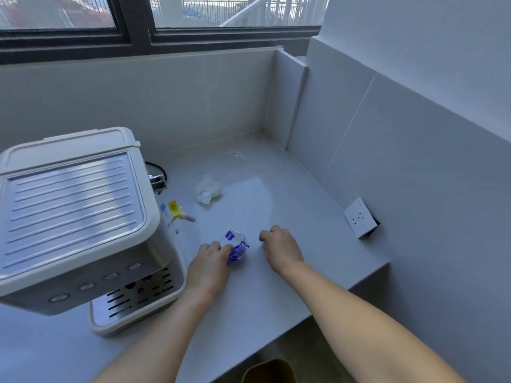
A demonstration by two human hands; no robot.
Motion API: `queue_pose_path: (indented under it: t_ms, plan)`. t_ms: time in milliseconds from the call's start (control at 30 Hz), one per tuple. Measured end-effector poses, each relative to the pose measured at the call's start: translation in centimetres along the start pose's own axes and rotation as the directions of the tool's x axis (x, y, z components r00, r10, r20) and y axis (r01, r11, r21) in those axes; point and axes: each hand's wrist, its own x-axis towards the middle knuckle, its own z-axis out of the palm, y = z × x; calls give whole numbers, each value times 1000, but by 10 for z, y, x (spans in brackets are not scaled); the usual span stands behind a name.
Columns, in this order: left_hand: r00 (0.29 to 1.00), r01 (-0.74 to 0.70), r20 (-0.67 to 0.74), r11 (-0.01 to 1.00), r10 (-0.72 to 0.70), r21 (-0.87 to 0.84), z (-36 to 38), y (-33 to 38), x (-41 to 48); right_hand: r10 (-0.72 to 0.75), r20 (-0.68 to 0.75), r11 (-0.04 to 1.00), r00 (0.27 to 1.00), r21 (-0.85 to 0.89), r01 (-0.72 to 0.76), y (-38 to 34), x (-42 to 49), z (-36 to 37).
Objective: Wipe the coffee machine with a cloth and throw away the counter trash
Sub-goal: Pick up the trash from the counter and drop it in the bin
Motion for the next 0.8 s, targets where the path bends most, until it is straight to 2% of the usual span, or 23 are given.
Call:
queue_pose_path:
  t_ms: [133,300,500,633,800]
  plan:
    - [999,-10,-51,1000,11,18,-1,13,-21,-40,-63,995,997,84,45,14,-21,-7]
    - [986,56,-160,998,-56,-6,-1,51,-66,-102,-73,980,992,166,113,36,-63,-16]
    - [929,91,-351,993,-114,-80,16,113,-143,-252,-101,940,963,209,268,78,-131,-29]
    - [921,72,-376,992,-105,-100,37,152,-202,-308,-73,915,949,249,316,107,-178,-28]
    - [925,147,-330,979,-186,-140,70,170,-258,-311,-28,909,950,282,306,125,-224,-12]
